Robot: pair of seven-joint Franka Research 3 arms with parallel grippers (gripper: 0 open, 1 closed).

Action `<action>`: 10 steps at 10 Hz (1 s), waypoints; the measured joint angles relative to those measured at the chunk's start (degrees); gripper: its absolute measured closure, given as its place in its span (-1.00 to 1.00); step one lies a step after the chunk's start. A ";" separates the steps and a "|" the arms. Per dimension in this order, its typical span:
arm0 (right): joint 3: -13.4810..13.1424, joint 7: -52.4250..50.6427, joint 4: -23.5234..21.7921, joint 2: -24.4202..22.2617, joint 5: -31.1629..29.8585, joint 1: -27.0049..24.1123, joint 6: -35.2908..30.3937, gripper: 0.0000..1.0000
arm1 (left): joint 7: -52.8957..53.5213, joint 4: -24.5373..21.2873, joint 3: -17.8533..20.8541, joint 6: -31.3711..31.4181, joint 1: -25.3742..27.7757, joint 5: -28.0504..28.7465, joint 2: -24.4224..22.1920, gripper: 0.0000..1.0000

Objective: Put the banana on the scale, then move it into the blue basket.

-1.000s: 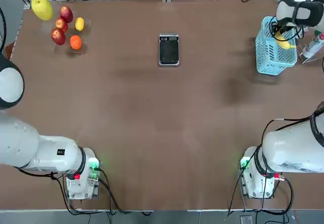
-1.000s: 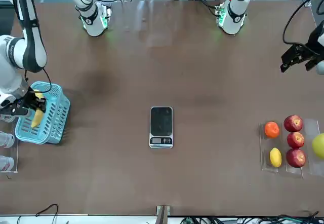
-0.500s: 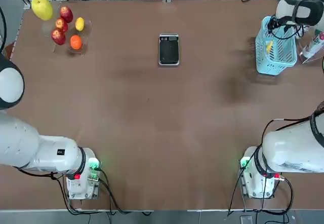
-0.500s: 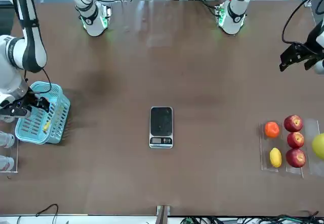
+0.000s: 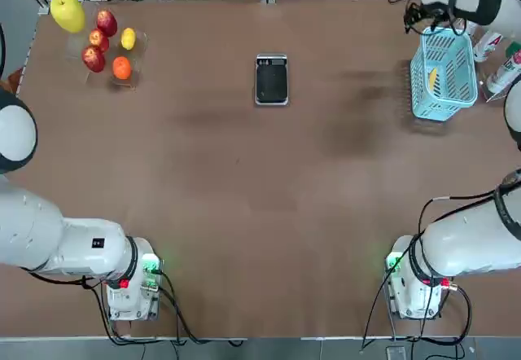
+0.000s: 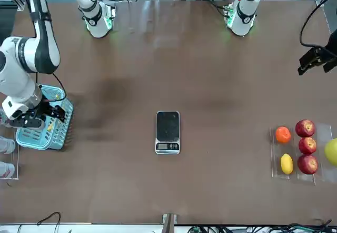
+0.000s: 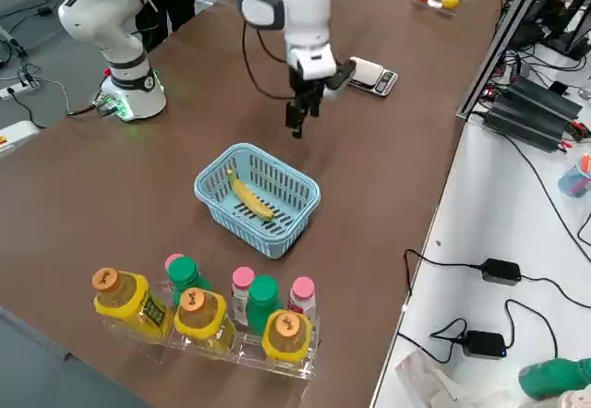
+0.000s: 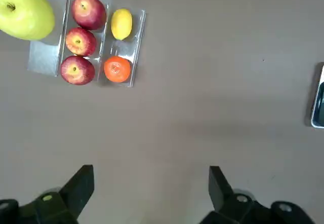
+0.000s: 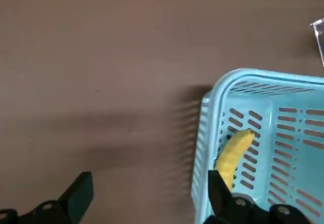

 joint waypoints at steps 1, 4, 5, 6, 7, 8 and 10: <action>2.10 1.29 5.09 -1.29 0.00 0.36 -7.46 -1.00 | -0.01 -0.02 0.00 0.00 -0.01 -0.01 0.06 -1.00; 4.23 1.63 18.71 -8.51 3.20 0.49 -27.35 -1.00 | -0.01 -0.09 -0.01 0.00 -0.01 -0.02 0.19 -1.00; 4.32 1.63 20.37 -10.70 4.40 0.47 -30.67 -1.00 | -0.01 -0.11 -0.01 0.00 -0.01 -0.02 0.20 -1.00; 4.55 1.63 20.54 -11.66 4.39 0.47 -31.92 -1.00 | -0.01 -0.11 -0.01 0.00 -0.02 -0.02 0.21 -1.00; 4.70 1.63 20.42 -11.53 4.05 0.48 -32.02 -1.00 | -0.01 -0.11 -0.02 0.00 -0.02 -0.02 0.22 -1.00; 4.72 1.63 20.29 -11.09 3.71 0.47 -32.02 -1.00 | -0.01 -0.11 -0.03 0.00 -0.04 -0.02 0.23 -1.00; 4.74 1.63 19.60 -10.45 3.38 0.47 -32.02 -1.00 | -0.03 -0.11 -0.06 0.00 -0.08 -0.02 0.24 -1.00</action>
